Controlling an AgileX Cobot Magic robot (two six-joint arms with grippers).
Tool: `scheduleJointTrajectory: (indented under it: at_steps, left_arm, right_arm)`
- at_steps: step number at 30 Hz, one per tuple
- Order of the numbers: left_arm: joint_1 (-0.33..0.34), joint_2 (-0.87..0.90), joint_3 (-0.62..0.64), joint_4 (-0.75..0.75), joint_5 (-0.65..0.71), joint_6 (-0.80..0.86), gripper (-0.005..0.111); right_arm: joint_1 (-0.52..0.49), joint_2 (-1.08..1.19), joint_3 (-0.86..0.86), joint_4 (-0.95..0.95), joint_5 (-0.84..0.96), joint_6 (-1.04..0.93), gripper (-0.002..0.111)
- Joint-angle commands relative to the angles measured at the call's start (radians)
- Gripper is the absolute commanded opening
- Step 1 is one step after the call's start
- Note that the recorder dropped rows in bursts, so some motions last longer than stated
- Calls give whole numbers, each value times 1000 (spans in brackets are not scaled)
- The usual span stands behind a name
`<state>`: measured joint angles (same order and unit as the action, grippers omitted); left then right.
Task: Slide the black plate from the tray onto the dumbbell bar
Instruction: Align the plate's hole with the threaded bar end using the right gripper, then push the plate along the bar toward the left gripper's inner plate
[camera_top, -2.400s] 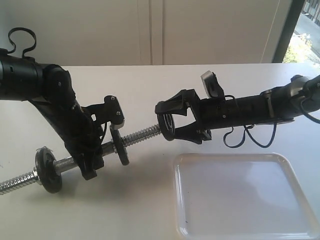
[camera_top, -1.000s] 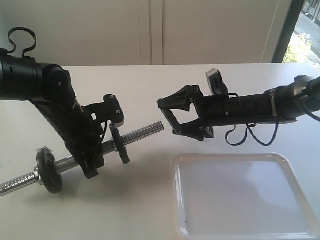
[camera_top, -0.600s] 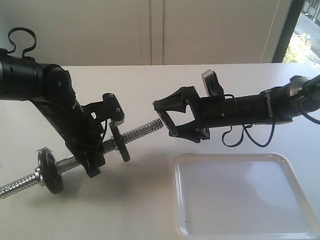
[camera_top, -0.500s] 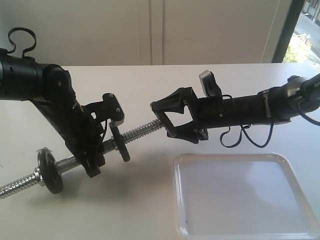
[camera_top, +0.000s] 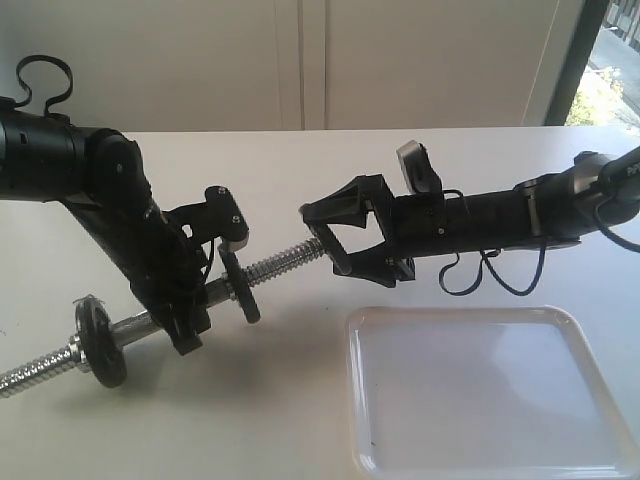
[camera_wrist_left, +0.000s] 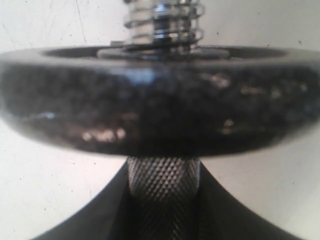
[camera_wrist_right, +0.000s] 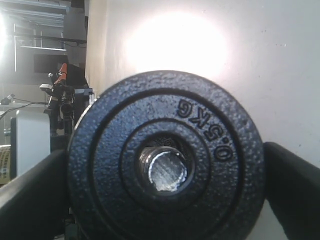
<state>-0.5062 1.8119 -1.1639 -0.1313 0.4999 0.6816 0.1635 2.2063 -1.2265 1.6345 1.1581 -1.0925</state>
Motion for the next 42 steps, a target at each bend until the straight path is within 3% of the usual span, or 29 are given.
scheduleJointTrajectory:
  at_steps: [1,42]
  left_arm:
    - [-6,-56,-19,-45,-65,-61,0]
    - [-6,-56,-19,-45,-64,-57,0]
  right_arm:
    - [5,-16,-10,39,63,-2,0]
    - [83,-16,-10,47,63,-2,0]
